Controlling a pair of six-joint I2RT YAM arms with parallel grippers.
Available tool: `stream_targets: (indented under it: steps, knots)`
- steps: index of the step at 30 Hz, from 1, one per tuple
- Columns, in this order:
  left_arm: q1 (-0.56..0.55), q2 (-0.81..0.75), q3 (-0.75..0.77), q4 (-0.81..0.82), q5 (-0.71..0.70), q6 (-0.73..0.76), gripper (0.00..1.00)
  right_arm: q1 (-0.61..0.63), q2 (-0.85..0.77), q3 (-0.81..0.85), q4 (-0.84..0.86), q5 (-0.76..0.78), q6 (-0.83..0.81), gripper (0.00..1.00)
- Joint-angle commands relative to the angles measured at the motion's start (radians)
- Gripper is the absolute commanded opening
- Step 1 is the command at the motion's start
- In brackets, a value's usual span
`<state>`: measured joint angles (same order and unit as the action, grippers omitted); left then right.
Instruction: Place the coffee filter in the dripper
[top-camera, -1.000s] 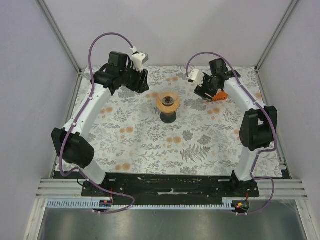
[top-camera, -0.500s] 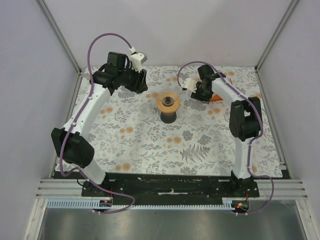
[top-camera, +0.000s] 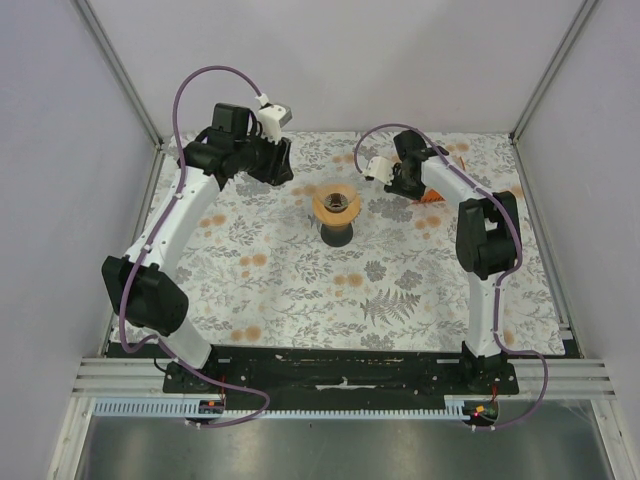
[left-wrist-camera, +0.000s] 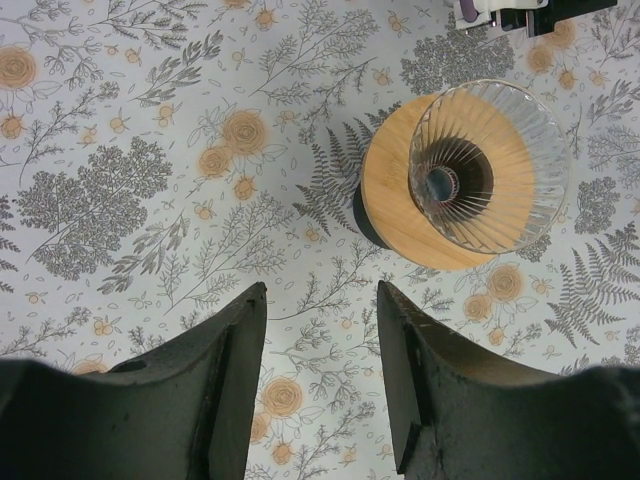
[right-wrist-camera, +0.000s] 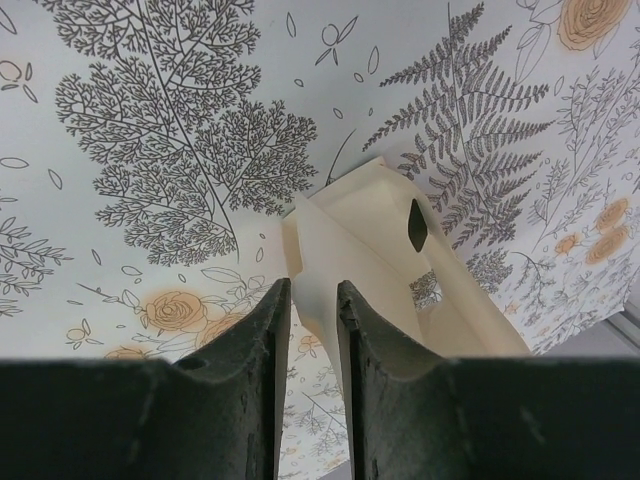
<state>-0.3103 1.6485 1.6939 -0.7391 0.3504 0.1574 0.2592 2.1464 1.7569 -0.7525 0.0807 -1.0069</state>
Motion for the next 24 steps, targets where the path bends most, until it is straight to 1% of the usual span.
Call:
stream_targets:
  steps: [1, 6, 17, 19, 20, 21, 24]
  knots:
    - [0.007, -0.026, 0.000, 0.009, 0.035, 0.030, 0.54, 0.000, 0.009, 0.042, 0.039, 0.017, -0.009, 0.31]
    - [0.010, -0.021, 0.000, 0.012, 0.035, 0.025, 0.54, 0.002, 0.010, 0.042, 0.042, 0.014, -0.012, 0.25]
    - [0.014, -0.029, -0.008, 0.014, 0.041, 0.025, 0.54, 0.002, 0.032, 0.033, 0.065, 0.053, -0.013, 0.20]
    - [0.016, -0.030, -0.011, 0.015, 0.044, 0.022, 0.54, 0.002, 0.036, 0.035, 0.074, 0.076, -0.015, 0.13]
    - [0.016, -0.030, -0.011, 0.015, 0.045, 0.024, 0.54, 0.003, 0.036, 0.033, 0.079, 0.085, -0.013, 0.05]
    - [0.016, -0.032, -0.014, 0.014, 0.048, 0.022, 0.54, 0.003, 0.033, 0.033, 0.087, 0.091, -0.012, 0.00]
    - [0.017, -0.029, -0.013, 0.017, 0.052, 0.022, 0.54, 0.008, 0.021, 0.020, 0.091, 0.094, -0.012, 0.00]
